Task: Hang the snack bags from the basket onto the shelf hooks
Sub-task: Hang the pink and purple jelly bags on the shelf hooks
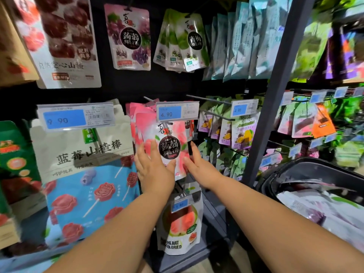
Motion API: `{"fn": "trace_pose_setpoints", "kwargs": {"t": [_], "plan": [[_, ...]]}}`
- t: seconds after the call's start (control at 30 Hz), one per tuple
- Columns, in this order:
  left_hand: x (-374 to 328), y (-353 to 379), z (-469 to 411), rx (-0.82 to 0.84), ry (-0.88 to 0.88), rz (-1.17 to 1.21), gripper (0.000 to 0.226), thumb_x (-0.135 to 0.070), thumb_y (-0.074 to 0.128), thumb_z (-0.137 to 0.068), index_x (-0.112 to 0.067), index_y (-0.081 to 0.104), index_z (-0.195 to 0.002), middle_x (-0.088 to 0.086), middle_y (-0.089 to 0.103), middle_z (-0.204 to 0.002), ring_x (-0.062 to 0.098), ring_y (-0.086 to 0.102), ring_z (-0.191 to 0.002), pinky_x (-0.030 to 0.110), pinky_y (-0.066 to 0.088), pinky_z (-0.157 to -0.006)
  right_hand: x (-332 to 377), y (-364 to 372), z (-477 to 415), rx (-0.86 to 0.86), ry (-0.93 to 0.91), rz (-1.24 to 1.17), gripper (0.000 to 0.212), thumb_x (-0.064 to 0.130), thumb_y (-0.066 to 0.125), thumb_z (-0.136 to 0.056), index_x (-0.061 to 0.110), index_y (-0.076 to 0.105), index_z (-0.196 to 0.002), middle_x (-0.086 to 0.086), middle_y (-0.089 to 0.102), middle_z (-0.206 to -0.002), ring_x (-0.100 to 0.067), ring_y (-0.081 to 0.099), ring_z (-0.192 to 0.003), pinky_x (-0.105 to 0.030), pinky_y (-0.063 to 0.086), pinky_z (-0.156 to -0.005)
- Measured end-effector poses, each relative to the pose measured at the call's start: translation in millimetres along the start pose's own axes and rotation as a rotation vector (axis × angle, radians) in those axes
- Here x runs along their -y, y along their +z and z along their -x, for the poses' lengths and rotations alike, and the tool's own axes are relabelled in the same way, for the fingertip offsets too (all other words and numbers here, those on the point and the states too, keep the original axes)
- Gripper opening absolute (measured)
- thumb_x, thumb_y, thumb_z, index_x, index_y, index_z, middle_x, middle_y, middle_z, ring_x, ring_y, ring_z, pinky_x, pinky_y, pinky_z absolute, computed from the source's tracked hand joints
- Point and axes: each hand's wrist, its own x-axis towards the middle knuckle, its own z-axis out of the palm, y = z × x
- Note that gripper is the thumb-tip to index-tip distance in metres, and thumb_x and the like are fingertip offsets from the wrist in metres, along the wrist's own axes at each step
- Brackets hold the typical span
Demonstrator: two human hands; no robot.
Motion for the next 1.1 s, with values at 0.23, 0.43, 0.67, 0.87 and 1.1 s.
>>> {"fn": "trace_pose_setpoints", "kwargs": {"t": [0.23, 0.43, 0.67, 0.87, 1.1], "plan": [[-29, 8, 32, -0.124, -0.010, 0.081, 0.068, -0.030, 0.061, -0.094, -0.023, 0.027, -0.153, 0.004, -0.004, -0.163, 0.025, -0.001, -0.148, 0.052, 0.017, -0.118, -28, -43, 25, 0.019, 0.041, 0.049, 0.063, 0.047, 0.028, -0.105, 0.031, -0.003, -0.157, -0.014, 0.041, -0.153, -0.031, 0.047, -0.133, -0.034, 0.037, -0.104], [-58, 64, 64, 0.156, 0.367, 0.112, 0.046, -0.020, 0.064, -0.093, -0.012, 0.050, -0.136, 0.007, 0.045, -0.139, 0.026, 0.032, -0.133, 0.032, 0.020, -0.112, -68, -92, 49, -0.016, 0.061, 0.162, 0.054, 0.043, 0.030, -0.106, 0.024, 0.023, -0.156, -0.008, 0.041, -0.154, -0.026, 0.043, -0.137, -0.026, 0.032, -0.098], [-110, 151, 80, 0.589, 0.346, 0.069, 0.036, -0.035, 0.049, -0.101, -0.020, 0.050, -0.133, -0.001, 0.049, -0.136, 0.022, 0.032, -0.132, 0.032, 0.029, -0.106, -136, -147, 84, -0.072, 0.179, 0.271, 0.043, 0.037, 0.033, -0.107, 0.014, 0.053, -0.137, -0.008, 0.057, -0.137, -0.027, 0.051, -0.124, -0.036, 0.039, -0.099], [-140, 194, 86, 0.713, 0.479, -0.017, 0.035, -0.039, 0.046, -0.102, -0.022, 0.051, -0.131, -0.003, 0.049, -0.135, 0.020, 0.030, -0.135, 0.035, 0.030, -0.108, -193, -171, 120, -0.160, 0.275, 0.270, 0.036, 0.035, 0.036, -0.106, 0.010, 0.062, -0.114, -0.007, 0.063, -0.107, -0.029, 0.057, -0.105, -0.037, 0.042, -0.085], [-170, 216, 97, 0.751, 0.724, -0.063, 0.027, -0.039, 0.050, -0.099, -0.024, 0.058, -0.120, -0.005, 0.057, -0.118, 0.019, 0.043, -0.120, 0.035, 0.037, -0.097, -226, -179, 152, -0.327, 0.288, 0.248, 0.023, 0.029, 0.051, -0.101, 0.018, 0.070, -0.094, 0.002, 0.066, -0.088, -0.019, 0.059, -0.086, -0.038, 0.048, -0.079]]}}
